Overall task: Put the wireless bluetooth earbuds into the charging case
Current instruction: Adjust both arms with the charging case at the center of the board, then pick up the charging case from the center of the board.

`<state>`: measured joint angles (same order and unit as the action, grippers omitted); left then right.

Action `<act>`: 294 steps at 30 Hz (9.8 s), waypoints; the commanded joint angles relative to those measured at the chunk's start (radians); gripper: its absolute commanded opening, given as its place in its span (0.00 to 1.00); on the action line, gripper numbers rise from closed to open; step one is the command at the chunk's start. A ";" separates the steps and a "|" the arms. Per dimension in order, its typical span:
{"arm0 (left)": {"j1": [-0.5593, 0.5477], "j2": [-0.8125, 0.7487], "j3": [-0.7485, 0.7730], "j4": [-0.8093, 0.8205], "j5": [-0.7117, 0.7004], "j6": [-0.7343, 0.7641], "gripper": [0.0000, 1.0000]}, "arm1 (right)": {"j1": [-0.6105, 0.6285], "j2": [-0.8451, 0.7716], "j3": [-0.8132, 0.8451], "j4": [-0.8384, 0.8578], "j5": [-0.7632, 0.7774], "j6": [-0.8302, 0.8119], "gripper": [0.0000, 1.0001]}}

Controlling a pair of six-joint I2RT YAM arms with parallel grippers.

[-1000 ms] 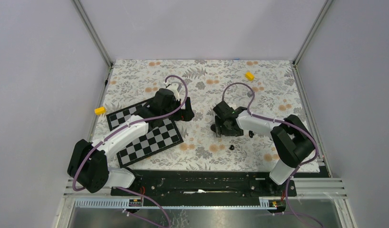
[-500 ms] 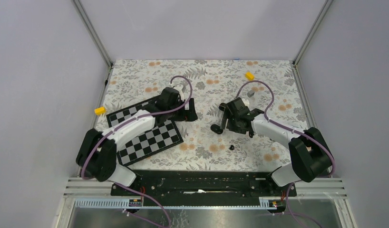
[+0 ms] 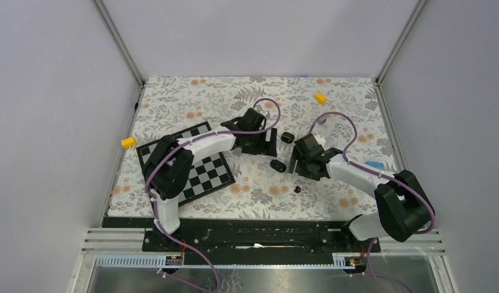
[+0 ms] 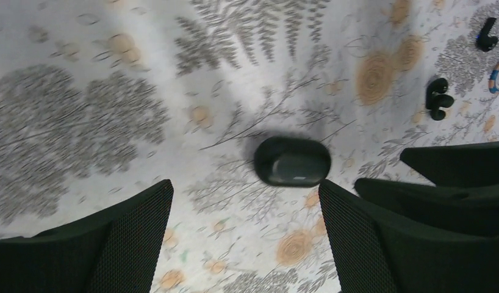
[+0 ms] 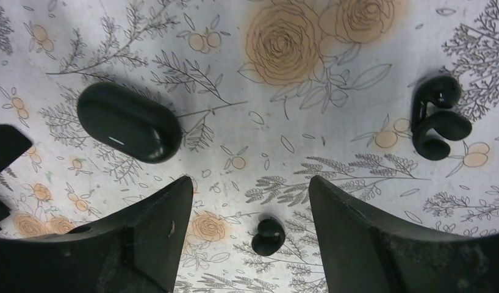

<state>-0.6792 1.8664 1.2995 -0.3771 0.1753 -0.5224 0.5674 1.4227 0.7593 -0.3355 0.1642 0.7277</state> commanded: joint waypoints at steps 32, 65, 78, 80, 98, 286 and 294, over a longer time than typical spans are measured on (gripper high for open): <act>-0.154 0.135 0.097 -0.183 -0.242 0.087 0.90 | 0.053 0.066 0.014 0.074 -0.060 0.003 0.73; 0.012 -0.045 0.083 -0.204 -0.120 0.062 0.92 | 0.242 -0.020 -0.120 0.469 -0.356 0.062 0.74; 0.087 -0.090 0.065 -0.203 -0.101 0.056 0.93 | 0.247 0.046 -0.146 0.536 -0.286 0.119 0.76; 0.095 -0.094 0.062 -0.202 -0.096 0.058 0.94 | 0.247 0.052 -0.139 0.529 -0.261 0.114 0.76; 0.109 -0.118 -0.001 -0.204 -0.126 0.070 0.94 | 0.068 0.220 0.061 0.476 -0.280 -0.014 0.79; 0.178 0.101 -0.223 0.394 0.575 -0.199 0.26 | 0.023 0.442 -0.250 1.320 -0.640 0.464 0.21; 0.178 0.068 -0.198 0.325 0.569 -0.168 0.30 | 0.022 0.365 -0.271 1.247 -0.593 0.448 0.00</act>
<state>-0.4793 1.9484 1.0477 -0.1123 0.7666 -0.7143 0.5388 1.8416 0.4904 0.9520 -0.3531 1.1774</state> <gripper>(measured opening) 0.285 0.290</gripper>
